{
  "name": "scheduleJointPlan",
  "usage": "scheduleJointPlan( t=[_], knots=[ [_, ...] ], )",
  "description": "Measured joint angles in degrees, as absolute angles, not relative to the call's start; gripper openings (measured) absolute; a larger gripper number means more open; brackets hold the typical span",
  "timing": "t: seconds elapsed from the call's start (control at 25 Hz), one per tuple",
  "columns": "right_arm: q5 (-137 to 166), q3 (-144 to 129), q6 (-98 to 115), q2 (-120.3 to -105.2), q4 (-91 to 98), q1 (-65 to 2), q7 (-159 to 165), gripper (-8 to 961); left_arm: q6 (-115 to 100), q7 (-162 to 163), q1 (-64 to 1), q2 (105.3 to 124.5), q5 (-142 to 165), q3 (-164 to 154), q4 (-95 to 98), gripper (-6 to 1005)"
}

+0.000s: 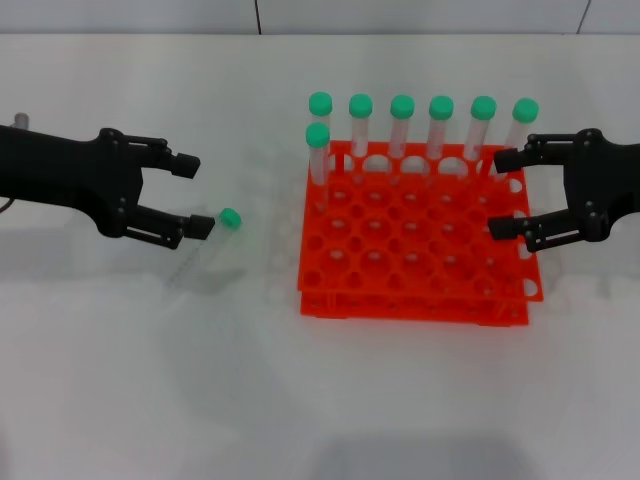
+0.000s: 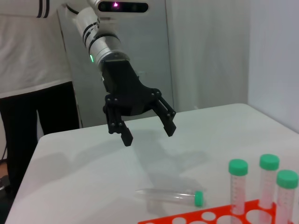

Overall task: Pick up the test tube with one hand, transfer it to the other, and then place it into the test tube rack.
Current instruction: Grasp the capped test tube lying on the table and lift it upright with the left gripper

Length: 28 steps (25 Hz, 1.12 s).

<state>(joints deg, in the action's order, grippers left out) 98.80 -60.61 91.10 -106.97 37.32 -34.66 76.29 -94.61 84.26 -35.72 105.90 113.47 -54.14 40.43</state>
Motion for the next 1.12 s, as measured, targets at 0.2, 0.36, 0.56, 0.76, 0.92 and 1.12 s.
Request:
scheduleJointPlan(
  t=[0.2,0.36,0.56,0.76,0.92,1.12],
  knots=[
    [98.80,-60.19,89.39,-107.02,37.39,-34.29,76.43,869,-92.84,88.59,-35.35,105.99,114.48,-54.15,42.62,860],
    [98.77,-60.18,88.52,-107.11,37.55,-33.98,76.27,869,-94.43,97.77,-35.02,107.34,120.60,-54.48,49.04,859],
    [98.74,-60.19,87.78,-107.19,37.67,-33.84,75.77,868,-99.59,111.21,-35.36,109.74,129.15,-54.33,57.96,859],
    [98.75,-60.20,87.80,-107.25,37.70,-33.79,74.93,869,-101.55,124.56,-35.88,111.05,134.70,-54.62,63.07,859],
    [98.76,-60.21,87.79,-107.32,37.78,-33.74,74.24,869,-101.55,131.88,-36.82,111.97,140.13,-54.71,63.37,858],
    [98.76,-60.26,87.72,-107.48,37.80,-33.76,73.82,869,-98.94,137.99,-37.64,114.03,146.59,-54.77,63.36,850]
  ],
)
